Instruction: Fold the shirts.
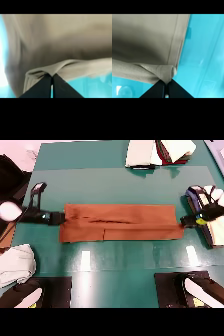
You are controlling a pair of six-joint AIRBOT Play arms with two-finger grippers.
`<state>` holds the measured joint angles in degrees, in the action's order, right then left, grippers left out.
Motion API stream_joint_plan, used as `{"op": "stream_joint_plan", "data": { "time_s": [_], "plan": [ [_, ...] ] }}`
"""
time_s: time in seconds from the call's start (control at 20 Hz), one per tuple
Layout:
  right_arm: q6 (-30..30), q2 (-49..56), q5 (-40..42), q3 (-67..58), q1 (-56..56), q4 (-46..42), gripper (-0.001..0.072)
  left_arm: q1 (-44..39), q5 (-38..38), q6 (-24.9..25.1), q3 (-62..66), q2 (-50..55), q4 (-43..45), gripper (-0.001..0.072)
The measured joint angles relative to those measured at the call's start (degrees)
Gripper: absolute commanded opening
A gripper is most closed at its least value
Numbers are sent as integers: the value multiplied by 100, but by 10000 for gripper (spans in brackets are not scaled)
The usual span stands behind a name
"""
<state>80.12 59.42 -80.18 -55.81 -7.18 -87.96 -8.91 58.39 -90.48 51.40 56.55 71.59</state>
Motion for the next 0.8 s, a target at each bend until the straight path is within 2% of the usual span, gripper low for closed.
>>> {"op": "stream_joint_plan", "data": {
  "time_s": [0.25, 0.45, 0.5, 0.55, 0.6, 0.75, 0.8],
  "plan": [
    [2, 1368, 205, -1023, 0, 0, 20, -4, -382, 201, 1141, 1720, 87, 25],
    [-11, 2103, 313, -1635, -44, 267, 38, -2, -544, 271, 1591, 2378, 125, 30],
    [-76, 2236, 389, -1764, -83, 433, 156, 2, -557, 280, 1668, 2450, 125, 209],
    [-166, 2341, 442, -1888, -151, 627, 340, 7, -566, 289, 1749, 2498, 133, 351],
    [-264, 2415, 507, -1989, -240, 857, 392, 9, -522, 286, 1849, 2531, 131, 366],
    [-616, 2531, 549, -2157, -658, 1593, 391, 9, -313, 286, 2151, 2553, 107, 364],
    [-748, 2549, 533, -2159, -857, 1794, 392, 7, -225, 286, 2240, 2553, 81, 283]
  ]
}}
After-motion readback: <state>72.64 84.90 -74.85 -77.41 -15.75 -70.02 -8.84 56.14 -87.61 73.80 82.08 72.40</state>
